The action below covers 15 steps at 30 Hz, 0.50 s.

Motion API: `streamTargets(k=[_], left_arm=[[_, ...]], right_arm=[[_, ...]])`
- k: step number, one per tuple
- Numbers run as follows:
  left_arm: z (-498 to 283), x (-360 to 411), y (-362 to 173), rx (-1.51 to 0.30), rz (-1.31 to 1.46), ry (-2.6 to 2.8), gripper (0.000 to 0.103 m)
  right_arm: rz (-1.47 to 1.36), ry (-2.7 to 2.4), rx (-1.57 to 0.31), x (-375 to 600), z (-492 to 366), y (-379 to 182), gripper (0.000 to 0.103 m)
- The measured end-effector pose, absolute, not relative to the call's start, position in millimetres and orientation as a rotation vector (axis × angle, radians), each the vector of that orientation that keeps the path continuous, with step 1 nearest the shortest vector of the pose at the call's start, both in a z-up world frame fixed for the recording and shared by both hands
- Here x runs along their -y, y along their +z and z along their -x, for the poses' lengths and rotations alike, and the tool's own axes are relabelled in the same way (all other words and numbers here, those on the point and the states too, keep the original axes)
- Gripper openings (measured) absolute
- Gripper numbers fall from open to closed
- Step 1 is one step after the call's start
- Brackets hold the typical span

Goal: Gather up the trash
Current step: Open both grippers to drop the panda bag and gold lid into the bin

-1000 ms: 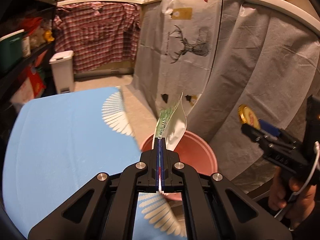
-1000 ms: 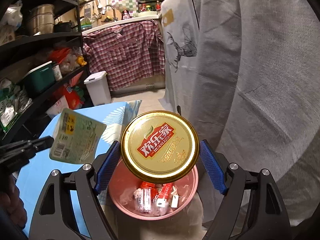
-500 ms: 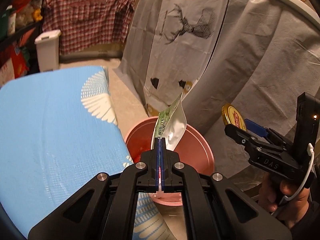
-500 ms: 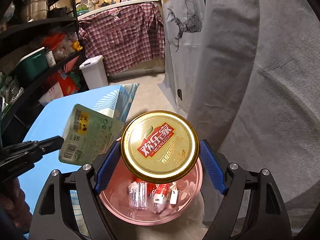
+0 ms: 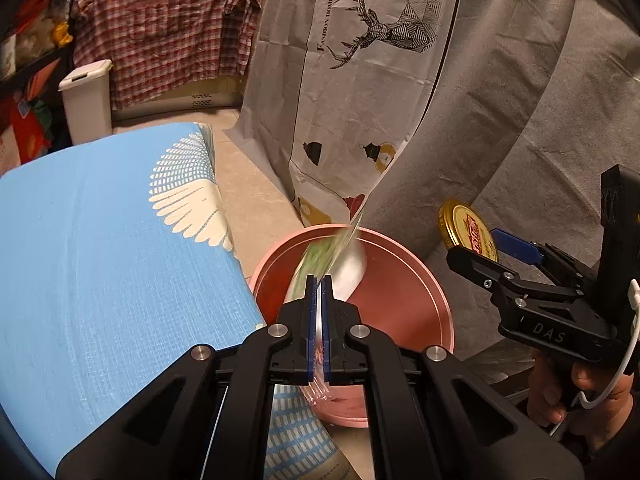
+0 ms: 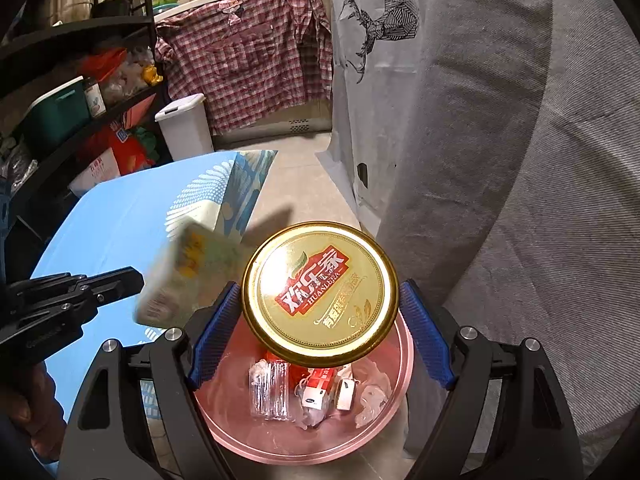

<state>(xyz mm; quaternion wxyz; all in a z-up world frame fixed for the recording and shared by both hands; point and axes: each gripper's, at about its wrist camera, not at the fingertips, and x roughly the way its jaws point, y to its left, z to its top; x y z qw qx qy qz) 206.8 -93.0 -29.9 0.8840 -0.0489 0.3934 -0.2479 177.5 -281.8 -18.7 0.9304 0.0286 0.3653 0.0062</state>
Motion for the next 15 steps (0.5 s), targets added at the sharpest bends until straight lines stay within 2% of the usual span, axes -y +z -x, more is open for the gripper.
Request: streamTargets(k=[3,8,15], left_arm=[[-209,91,-30,-0.817,0.107,-0.507,0.016],[-207,83,-26,-0.807,0.122,-0.499,0.016],[-193,79,-10,-0.771,0.106,-0.491,0.016]], right_arm=[[-0.065,0.015,-0.761,282,-179,-21,0.080],[-0.071,0.031,-0.768,281,-178,-22,0.088],[-0.064,0.027,-0.754,278,-175,-18,0.088]])
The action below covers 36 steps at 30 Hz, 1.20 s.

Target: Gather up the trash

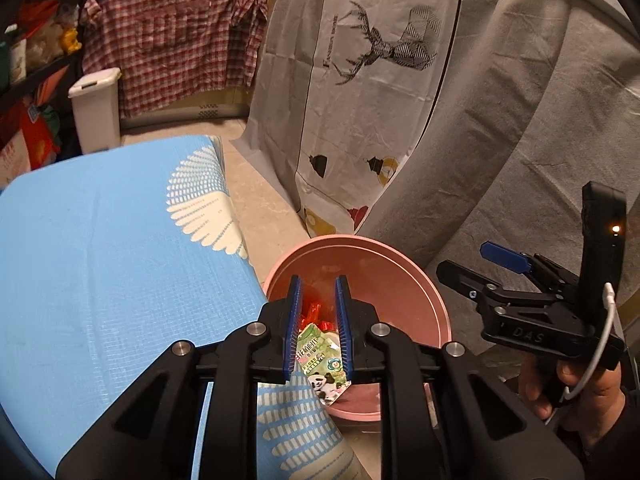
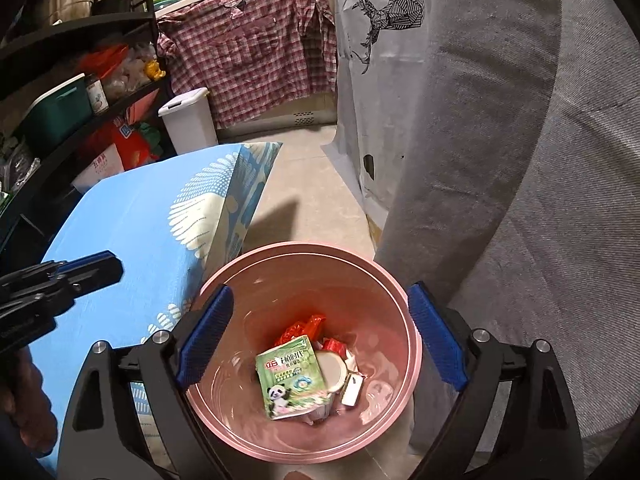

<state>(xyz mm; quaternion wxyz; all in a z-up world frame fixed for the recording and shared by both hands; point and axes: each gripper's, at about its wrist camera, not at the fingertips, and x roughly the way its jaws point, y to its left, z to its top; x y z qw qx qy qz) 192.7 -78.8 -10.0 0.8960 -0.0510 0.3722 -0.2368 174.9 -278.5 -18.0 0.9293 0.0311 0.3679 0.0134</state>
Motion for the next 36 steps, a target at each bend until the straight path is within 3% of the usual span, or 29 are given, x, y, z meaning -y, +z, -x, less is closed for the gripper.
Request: streamTargets(k=[5,21,30,36], left_arm=[[-171,71,5,-0.732,0.084,-0.459,0.020],[-67,58,36,-0.594,0.047,-0.369,0.057],[-13,50,32,-0.594,0.063,-0.253,0.066],[-6,50,27,-0.597,0.045,-0.212,0.066]], right_arm=[[-0.056,0.013,-0.700,276,-159,-1,0.088],[-0.036,-0.027,-0.487,252,-37,63,0.088],[-0.062,-0.078,-0.428,247,27,73,0.088],[-0.051,-0.100,-0.433,240,50,68,0.088]])
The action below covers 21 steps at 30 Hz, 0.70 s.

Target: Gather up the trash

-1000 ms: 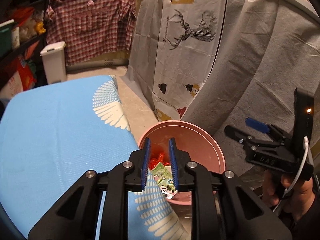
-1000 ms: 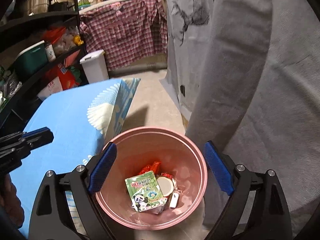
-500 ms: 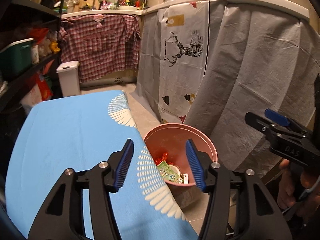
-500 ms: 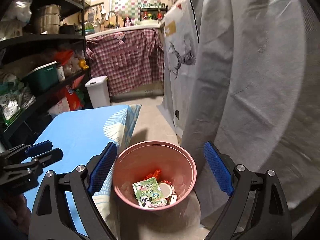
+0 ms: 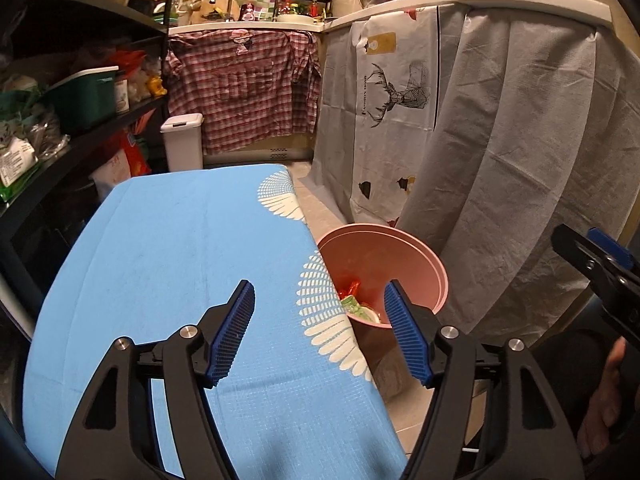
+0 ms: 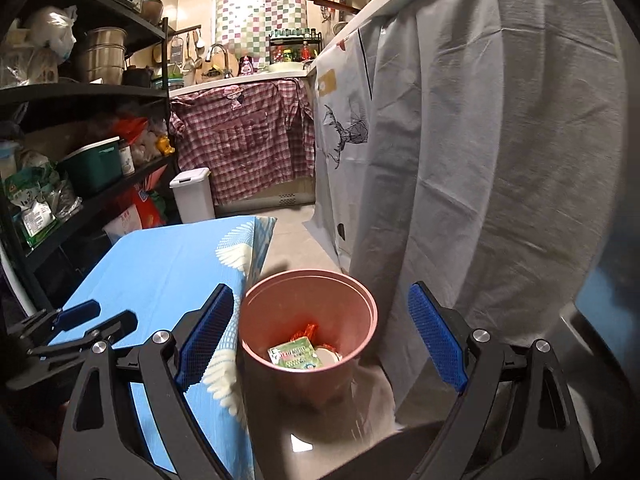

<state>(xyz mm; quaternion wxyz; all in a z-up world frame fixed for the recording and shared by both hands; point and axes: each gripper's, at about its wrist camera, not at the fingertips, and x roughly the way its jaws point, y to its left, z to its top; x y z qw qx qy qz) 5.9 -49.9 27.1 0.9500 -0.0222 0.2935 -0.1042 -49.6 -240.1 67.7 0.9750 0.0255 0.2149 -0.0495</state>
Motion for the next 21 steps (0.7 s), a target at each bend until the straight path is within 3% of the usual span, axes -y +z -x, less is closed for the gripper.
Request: streamTargets(k=[21], left_arm=[[-8,54,17,-0.623,0.033,-0.195,0.066]], right_arm=[[-0.028,-0.127,-0.462,231,36,57,0.088]])
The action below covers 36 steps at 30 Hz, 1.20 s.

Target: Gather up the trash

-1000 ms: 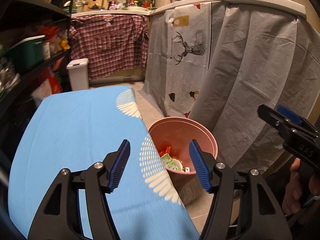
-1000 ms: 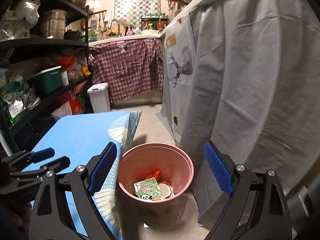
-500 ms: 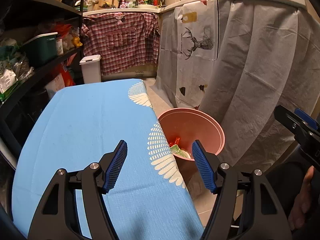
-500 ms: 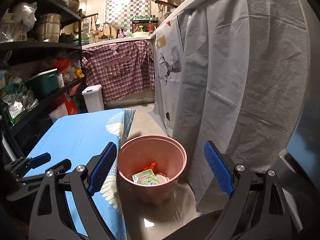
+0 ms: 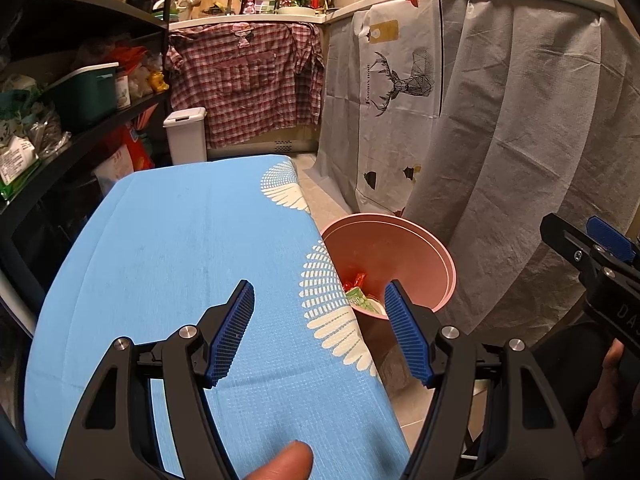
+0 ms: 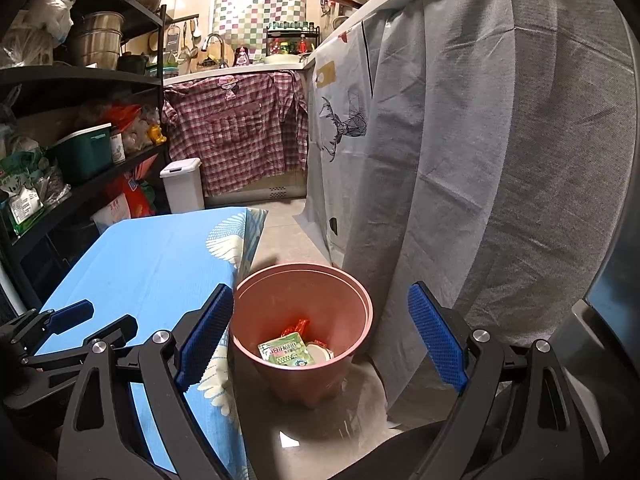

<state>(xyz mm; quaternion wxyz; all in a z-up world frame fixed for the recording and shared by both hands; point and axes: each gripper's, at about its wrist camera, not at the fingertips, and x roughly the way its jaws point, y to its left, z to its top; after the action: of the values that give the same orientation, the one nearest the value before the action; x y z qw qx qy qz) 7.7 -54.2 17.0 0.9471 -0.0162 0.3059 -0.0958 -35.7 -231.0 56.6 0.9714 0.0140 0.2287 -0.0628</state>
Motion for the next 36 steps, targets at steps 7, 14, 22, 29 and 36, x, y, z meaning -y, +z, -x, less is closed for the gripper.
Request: streamTargets(k=[7,14,22,29,36], left_arm=[[-6.8,52.6,18.6,-0.617,0.037,-0.194,0.066],[-6.1,53.0,20.5,-0.608,0.038,-0.182,0.066],[-5.0,52.7,21.7,-0.603,0.036,-0.175,0.066],[-4.7,52.4,22.2,-0.602,0.036,-0.177,0.066],[-4.4,51.2,24.5,-0.600,0.036,-0.176,0.066]], right_arm=[[-0.024,-0.126,-0.460,231.6,33.0,55.4,0.088],[-0.023,-0.130,-0.465,232.4,32.2,54.2,0.088],[-0.015,-0.130,-0.470,232.5,31.1,53.4,0.088],[-0.015,-0.131,-0.470,232.8,30.9,53.4,0.088],[-0.017,-0.130,-0.471,234.5,31.4,52.7,0.088]])
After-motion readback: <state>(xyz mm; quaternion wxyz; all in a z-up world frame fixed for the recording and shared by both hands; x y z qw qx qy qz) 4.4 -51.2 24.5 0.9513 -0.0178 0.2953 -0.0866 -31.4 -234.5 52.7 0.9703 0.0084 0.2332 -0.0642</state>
